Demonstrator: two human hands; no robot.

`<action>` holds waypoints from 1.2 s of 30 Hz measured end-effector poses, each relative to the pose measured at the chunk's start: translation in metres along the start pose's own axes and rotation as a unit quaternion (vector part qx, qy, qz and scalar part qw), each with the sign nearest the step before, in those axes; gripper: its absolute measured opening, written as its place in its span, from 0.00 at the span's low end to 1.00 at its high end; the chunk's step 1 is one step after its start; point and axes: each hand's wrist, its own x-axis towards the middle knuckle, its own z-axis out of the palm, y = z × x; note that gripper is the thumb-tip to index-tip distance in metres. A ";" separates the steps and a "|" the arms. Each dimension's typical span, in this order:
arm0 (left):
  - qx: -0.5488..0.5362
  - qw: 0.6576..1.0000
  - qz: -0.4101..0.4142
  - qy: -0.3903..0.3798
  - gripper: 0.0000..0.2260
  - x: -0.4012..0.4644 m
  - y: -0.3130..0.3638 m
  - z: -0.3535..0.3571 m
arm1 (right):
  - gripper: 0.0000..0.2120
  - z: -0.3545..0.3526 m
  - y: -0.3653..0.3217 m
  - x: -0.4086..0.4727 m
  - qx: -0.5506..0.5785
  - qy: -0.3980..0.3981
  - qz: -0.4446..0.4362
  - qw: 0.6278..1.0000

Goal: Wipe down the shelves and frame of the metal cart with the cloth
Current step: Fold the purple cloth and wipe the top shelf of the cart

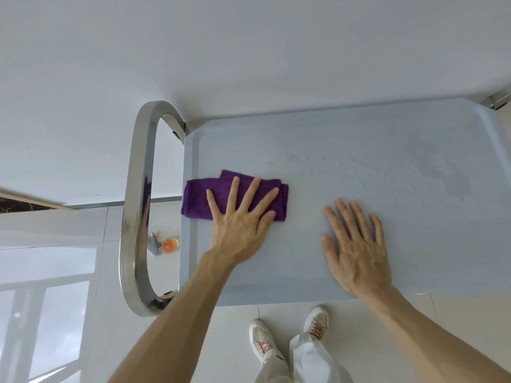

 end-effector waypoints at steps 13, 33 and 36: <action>-0.034 0.999 -0.042 0.007 0.23 -0.120 0.017 0.005 | 0.28 0.003 0.002 0.001 -0.005 -0.007 0.005 1.000; -0.032 0.993 -0.114 0.009 0.24 0.036 0.005 -0.011 | 0.28 0.001 0.000 0.000 0.002 -0.020 0.008 1.000; -0.010 0.996 -0.090 0.006 0.25 -0.020 0.013 0.005 | 0.28 0.002 0.000 0.002 0.009 -0.023 0.010 1.000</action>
